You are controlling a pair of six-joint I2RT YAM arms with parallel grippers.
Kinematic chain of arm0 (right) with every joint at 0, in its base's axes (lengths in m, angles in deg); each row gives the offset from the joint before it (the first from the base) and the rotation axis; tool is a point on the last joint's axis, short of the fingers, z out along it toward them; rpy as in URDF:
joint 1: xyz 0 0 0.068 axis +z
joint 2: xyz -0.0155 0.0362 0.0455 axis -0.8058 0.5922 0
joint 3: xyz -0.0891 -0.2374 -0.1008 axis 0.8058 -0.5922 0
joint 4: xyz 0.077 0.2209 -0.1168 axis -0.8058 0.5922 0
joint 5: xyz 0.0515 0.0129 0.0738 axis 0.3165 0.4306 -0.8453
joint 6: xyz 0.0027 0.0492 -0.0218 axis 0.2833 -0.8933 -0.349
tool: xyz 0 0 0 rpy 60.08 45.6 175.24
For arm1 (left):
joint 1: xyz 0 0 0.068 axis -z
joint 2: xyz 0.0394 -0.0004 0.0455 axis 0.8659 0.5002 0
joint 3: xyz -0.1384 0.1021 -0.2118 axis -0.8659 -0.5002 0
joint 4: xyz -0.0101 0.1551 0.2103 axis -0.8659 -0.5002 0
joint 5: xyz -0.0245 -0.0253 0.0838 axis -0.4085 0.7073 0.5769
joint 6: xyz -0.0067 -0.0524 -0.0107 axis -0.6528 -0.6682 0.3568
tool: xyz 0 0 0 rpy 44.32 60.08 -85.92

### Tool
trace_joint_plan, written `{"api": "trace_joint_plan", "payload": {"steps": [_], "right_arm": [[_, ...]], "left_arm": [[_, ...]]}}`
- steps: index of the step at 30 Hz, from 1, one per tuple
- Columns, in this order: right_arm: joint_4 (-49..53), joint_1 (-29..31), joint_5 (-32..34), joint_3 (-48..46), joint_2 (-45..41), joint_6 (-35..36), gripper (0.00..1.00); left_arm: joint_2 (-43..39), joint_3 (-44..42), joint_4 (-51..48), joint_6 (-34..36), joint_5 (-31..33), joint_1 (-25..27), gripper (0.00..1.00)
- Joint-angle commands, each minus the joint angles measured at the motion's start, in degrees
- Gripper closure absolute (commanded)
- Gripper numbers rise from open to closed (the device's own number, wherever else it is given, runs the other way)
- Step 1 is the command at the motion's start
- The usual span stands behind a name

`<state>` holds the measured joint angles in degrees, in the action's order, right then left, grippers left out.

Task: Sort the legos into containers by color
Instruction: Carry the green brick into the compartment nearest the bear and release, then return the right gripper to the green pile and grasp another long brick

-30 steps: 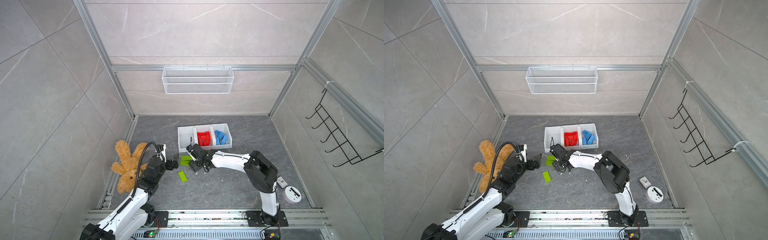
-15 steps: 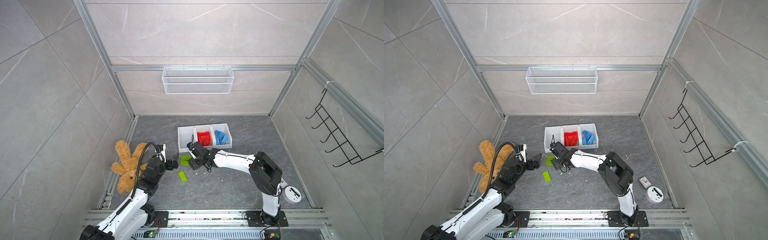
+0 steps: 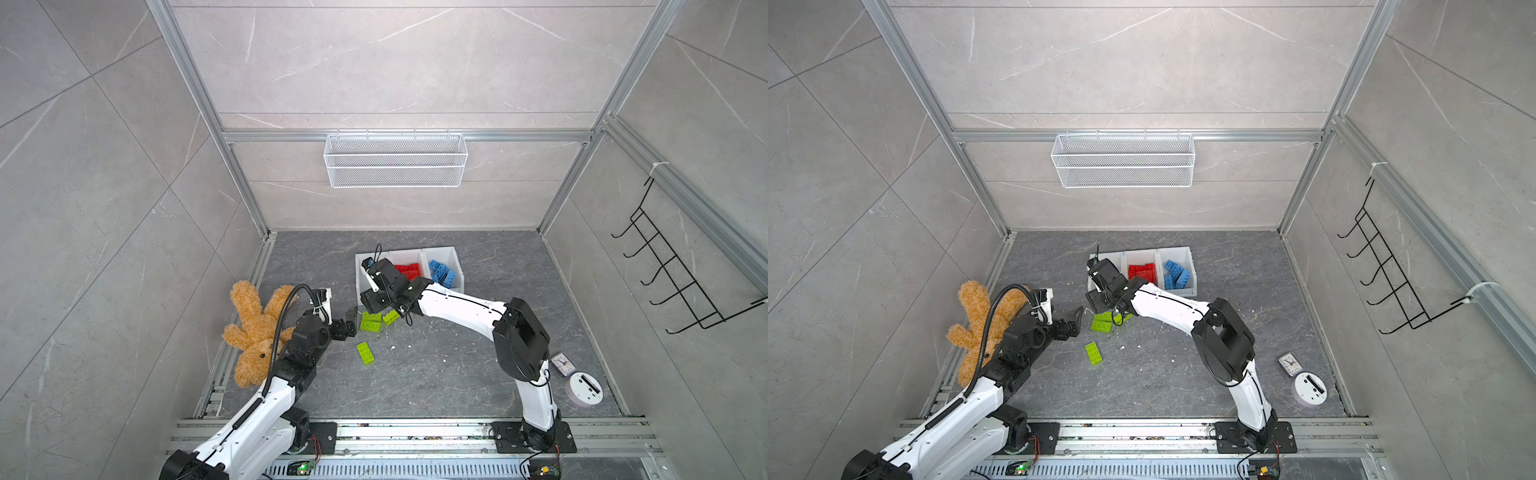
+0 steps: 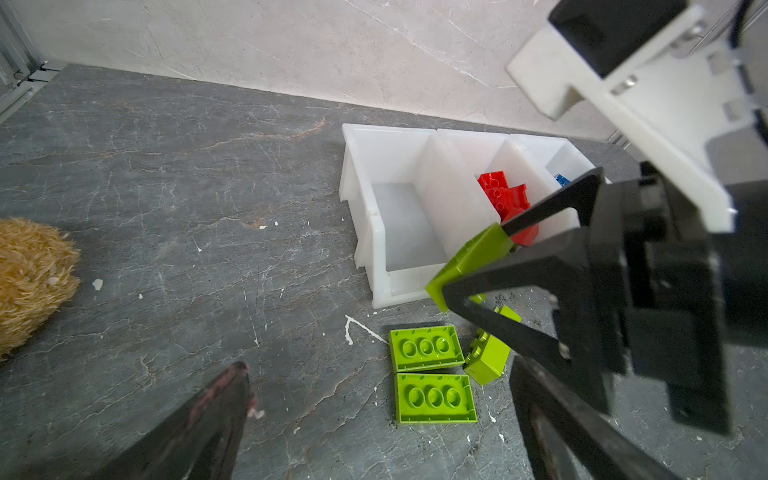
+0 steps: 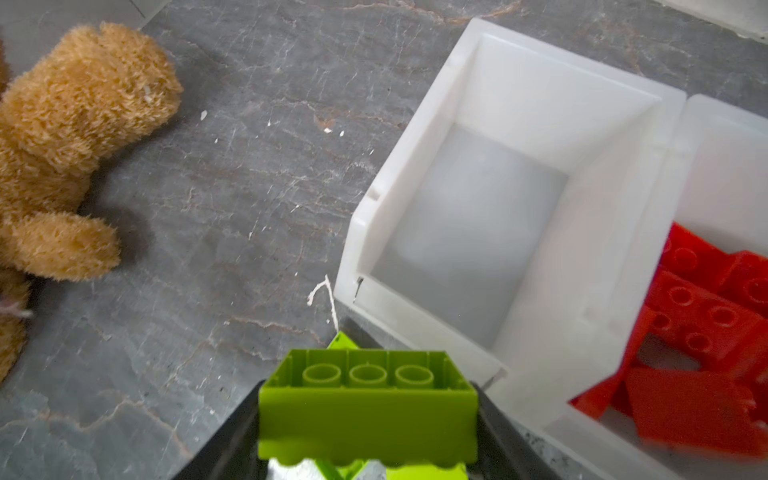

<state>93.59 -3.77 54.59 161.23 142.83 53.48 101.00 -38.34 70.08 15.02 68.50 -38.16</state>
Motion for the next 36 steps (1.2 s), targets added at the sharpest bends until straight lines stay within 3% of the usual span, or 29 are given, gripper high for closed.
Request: {"api": "trace_joint_plan", "payload": {"steps": [1, 12, 24, 28, 36], "right_arm": [[2.79, -1.63, 0.70, 4.26, 4.18, -0.64, 0.35], [6.76, -3.42, -0.50, 14.84, 12.33, 0.27, 0.34], [8.14, -3.44, 0.39, 15.28, 11.23, 1.01, 0.16], [5.54, -3.46, -0.94, 9.16, 6.61, 1.10, 0.16], [-3.64, -3.11, -1.27, -12.82, -6.32, 1.31, 0.16]], "left_arm": [[-0.91, 0.22, 1.54, 0.55, 0.23, -0.12, 0.00], [-1.24, 0.23, 1.38, 0.60, 0.16, -0.13, 0.00], [-0.83, 0.22, 1.46, 0.45, 0.09, -0.12, 0.00], [-0.81, 0.26, 1.45, 0.52, 0.11, -0.12, 0.00], [-0.42, 0.34, 1.81, 0.29, -0.19, -0.17, 0.00]]}}
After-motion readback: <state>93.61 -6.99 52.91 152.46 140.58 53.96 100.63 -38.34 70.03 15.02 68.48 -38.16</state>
